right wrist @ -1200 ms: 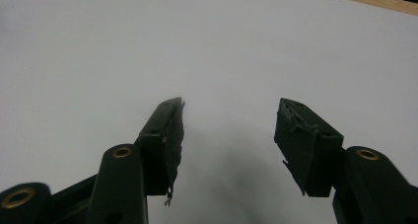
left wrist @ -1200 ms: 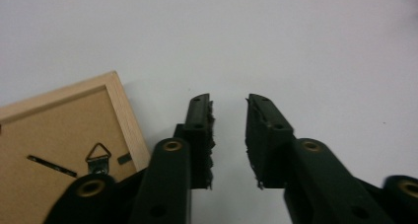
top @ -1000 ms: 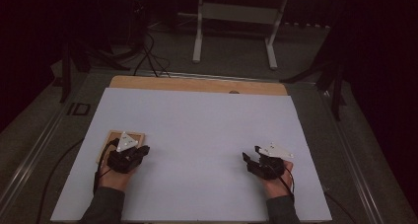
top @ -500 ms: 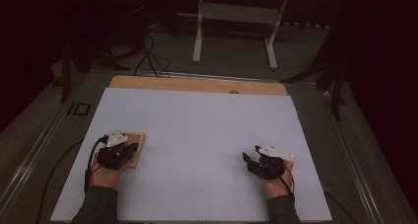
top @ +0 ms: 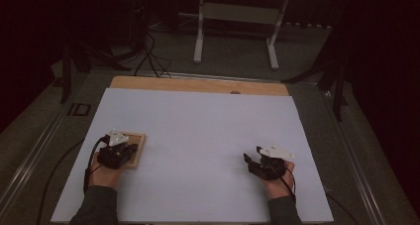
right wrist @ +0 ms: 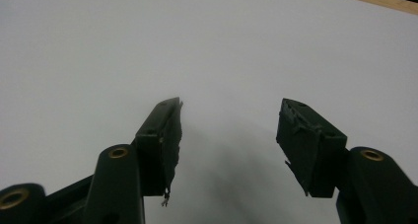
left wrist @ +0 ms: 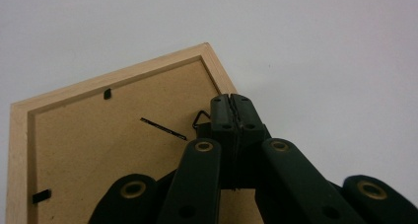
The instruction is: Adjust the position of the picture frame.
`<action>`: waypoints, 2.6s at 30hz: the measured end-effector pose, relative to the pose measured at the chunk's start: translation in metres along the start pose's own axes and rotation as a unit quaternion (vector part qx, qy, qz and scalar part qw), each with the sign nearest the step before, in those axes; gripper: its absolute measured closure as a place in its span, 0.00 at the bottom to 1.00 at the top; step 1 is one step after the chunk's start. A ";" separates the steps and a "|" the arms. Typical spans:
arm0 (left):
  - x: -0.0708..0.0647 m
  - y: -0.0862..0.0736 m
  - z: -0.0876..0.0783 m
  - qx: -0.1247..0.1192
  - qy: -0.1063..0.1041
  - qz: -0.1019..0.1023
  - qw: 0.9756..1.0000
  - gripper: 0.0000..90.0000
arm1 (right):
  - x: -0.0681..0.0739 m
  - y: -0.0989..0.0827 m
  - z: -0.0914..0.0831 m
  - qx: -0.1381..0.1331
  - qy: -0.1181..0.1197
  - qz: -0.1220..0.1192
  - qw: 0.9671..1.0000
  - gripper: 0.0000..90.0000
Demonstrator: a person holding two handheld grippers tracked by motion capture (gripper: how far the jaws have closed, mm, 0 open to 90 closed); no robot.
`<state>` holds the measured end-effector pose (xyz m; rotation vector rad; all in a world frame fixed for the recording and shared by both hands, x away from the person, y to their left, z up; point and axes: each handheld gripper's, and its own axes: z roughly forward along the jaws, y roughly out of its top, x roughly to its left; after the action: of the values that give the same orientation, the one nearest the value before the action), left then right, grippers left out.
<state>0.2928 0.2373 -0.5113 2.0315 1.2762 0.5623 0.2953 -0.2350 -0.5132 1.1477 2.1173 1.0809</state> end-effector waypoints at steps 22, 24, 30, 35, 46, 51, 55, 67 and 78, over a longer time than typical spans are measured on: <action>0.000 -0.001 0.002 0.001 -0.013 -0.002 1.000 1.00 | 0.002 0.000 0.001 0.003 -0.003 -0.008 1.000 0.46; 0.001 0.000 0.004 0.000 -0.020 -0.005 1.000 1.00 | 0.002 0.000 0.001 0.003 -0.002 -0.008 1.000 0.46; -0.003 0.003 0.007 -0.003 -0.025 0.001 1.000 1.00 | 0.003 0.000 0.002 0.003 -0.002 -0.008 1.000 0.46; -0.007 0.006 0.011 -0.003 -0.026 0.004 1.000 1.00 | 0.003 0.000 0.002 0.004 -0.002 -0.007 1.000 0.46; -0.020 0.013 0.015 0.002 -0.019 0.020 1.000 1.00 | 0.002 0.000 0.001 0.000 -0.004 -0.003 1.000 0.46; -0.023 0.015 0.018 0.001 -0.022 0.022 1.000 1.00 | 0.001 0.000 0.001 -0.001 -0.004 -0.003 1.000 0.46; -0.025 0.016 0.019 0.001 -0.022 0.022 1.000 1.00 | 0.001 0.000 0.000 -0.002 -0.002 -0.001 1.000 0.46; -0.034 0.023 0.025 0.004 -0.024 0.031 0.999 1.00 | 0.000 0.000 0.001 -0.001 -0.002 -0.002 1.000 0.46; -0.044 0.030 0.033 0.005 -0.037 0.043 0.998 1.00 | -0.002 0.000 0.000 -0.005 -0.002 0.003 1.000 0.46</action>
<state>0.3143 0.1784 -0.5120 2.1028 1.1552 0.5152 0.2960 -0.2371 -0.5129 1.1517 2.1042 1.0893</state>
